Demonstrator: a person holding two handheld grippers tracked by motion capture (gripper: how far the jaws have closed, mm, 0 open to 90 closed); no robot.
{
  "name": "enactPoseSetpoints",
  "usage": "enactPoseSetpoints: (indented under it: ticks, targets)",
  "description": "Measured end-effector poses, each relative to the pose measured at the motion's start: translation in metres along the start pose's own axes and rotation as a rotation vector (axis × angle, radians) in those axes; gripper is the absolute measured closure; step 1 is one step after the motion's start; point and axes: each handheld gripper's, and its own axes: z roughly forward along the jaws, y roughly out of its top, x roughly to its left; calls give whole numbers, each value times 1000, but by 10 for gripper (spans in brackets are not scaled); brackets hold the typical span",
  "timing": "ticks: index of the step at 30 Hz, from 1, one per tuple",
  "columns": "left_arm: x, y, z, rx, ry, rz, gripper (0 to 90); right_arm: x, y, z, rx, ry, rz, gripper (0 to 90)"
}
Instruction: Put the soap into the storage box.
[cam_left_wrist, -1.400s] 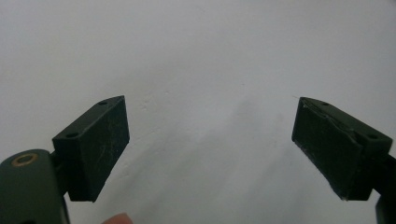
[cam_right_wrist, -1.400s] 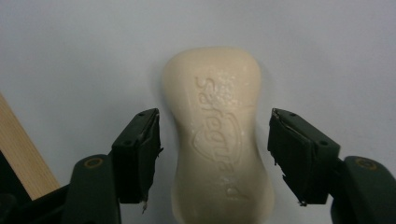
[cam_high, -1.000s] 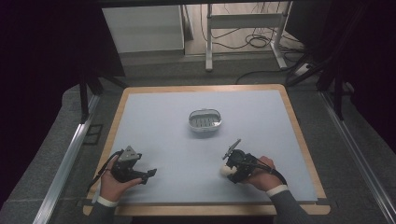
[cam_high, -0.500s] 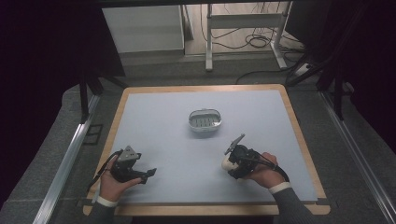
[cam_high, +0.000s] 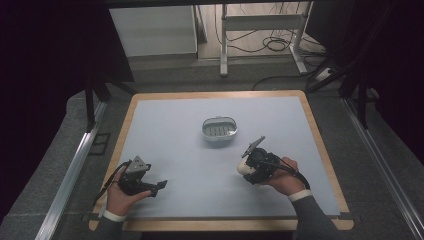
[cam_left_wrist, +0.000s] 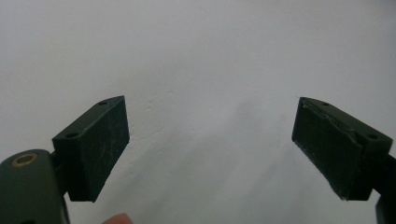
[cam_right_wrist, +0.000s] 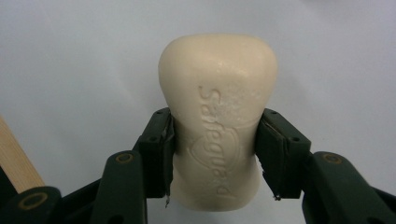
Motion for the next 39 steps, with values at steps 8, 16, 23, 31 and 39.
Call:
enactPoseSetpoints:
  ticks: [8,16,23,31,39]
  targets:
    - [0,0,-1,-2,1,-1,116,-4,7,-5,-21,-15,0,496]
    - [0,0,0,0,1,0,116,-9,14,-12,-37,-30,-3,495]
    - [0,0,-1,-2,1,0,116,-14,20,-15,-50,-42,-11,496]
    - [0,0,0,-1,1,0,116,-22,26,-14,-62,-45,9,496]
    - [0,0,0,0,1,1,116,-30,31,-13,-74,-48,16,496]
